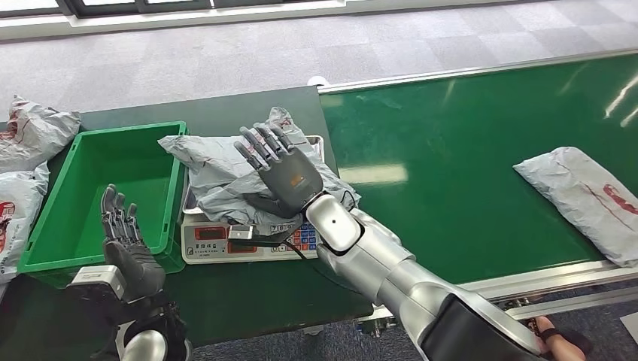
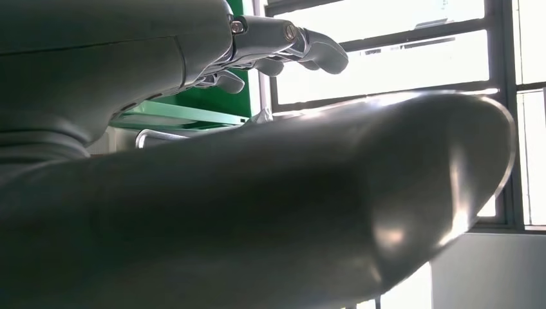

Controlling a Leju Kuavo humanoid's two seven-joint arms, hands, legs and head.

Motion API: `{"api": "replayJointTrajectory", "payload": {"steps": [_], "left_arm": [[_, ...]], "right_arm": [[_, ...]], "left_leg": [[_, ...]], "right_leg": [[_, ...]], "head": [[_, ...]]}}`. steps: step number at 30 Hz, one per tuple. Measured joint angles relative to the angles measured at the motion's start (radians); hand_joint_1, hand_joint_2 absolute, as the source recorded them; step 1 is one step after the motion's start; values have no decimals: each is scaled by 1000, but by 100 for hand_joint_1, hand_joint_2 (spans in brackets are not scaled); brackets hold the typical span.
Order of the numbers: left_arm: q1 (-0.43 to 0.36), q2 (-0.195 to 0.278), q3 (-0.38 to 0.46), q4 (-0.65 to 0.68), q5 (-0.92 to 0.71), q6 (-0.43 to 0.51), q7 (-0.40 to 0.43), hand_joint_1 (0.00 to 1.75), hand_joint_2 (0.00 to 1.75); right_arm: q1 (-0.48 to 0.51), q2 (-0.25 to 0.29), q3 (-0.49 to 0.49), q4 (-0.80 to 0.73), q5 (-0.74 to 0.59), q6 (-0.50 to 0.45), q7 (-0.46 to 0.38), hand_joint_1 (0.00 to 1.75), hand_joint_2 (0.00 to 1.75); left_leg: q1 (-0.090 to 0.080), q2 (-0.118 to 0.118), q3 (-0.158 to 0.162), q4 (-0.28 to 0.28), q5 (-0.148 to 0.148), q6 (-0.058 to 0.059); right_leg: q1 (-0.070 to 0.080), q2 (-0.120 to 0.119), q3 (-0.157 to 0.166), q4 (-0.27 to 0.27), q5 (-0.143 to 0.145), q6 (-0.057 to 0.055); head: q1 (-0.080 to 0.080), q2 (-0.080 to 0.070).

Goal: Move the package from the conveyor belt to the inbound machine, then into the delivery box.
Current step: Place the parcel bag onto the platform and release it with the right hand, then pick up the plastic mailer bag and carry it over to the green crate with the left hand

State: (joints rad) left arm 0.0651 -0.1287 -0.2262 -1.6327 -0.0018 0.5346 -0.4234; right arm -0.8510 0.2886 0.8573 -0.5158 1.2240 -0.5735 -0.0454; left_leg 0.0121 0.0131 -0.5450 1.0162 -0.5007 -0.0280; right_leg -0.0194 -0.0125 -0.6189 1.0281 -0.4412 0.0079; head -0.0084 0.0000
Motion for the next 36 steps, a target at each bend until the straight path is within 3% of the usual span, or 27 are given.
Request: {"api": "replayJointTrajectory", "payload": {"steps": [2,4,6,9,10,12,17,30,36], "left_arm": [[0,-1,0,0,-7,-3,2,0,0],[-2,-3,0,2,-17,-8,5,0,0],[-9,-4,-1,7,-27,-16,9,0,0],[-34,-4,-4,30,-32,-26,13,0,0],[-43,-4,-4,40,-31,-28,12,0,0],[-51,-4,-4,52,-30,-28,7,0,0],[-46,-2,-3,52,-29,-15,2,0,0],[-26,-1,4,30,-38,4,-1,0,0],[-8,-1,5,3,-87,4,-2,0,0]], "right_arm": [[4,-2,-14,-11,-31,18,-15,0,0],[10,-2,-43,-29,-134,103,-50,0,0],[16,5,-102,-51,-370,315,-81,0,0],[25,25,-245,-66,-816,739,-84,0,0],[28,29,-290,-67,-919,827,-89,0,0],[31,35,-358,-71,-1054,904,-102,0,0],[51,36,-403,-147,-1248,904,-92,0,0],[90,26,-385,-315,-1402,813,-65,0,0],[162,-23,-358,-498,-1360,661,-214,0,0]], "left_leg": [[0,0,0,0,0,0],[0,0,0,0,0,0],[0,0,0,0,0,0],[0,0,0,0,0,0],[0,0,0,0,0,0],[0,0,0,0,0,0],[0,0,-1,0,0,0],[0,0,-1,0,0,0],[0,0,-2,1,0,0]], "right_leg": [[0,0,0,0,0,0],[0,0,0,0,0,0],[0,0,0,0,0,0],[0,0,0,0,1,0],[0,0,0,0,1,0],[0,0,0,0,1,0],[0,0,-1,0,1,0],[0,0,-1,0,1,0],[0,0,-1,0,1,0]], "head": [[0,0],[0,0],[0,0],[0,0],[0,0],[0,0],[0,0],[0,0],[0,0]]}}
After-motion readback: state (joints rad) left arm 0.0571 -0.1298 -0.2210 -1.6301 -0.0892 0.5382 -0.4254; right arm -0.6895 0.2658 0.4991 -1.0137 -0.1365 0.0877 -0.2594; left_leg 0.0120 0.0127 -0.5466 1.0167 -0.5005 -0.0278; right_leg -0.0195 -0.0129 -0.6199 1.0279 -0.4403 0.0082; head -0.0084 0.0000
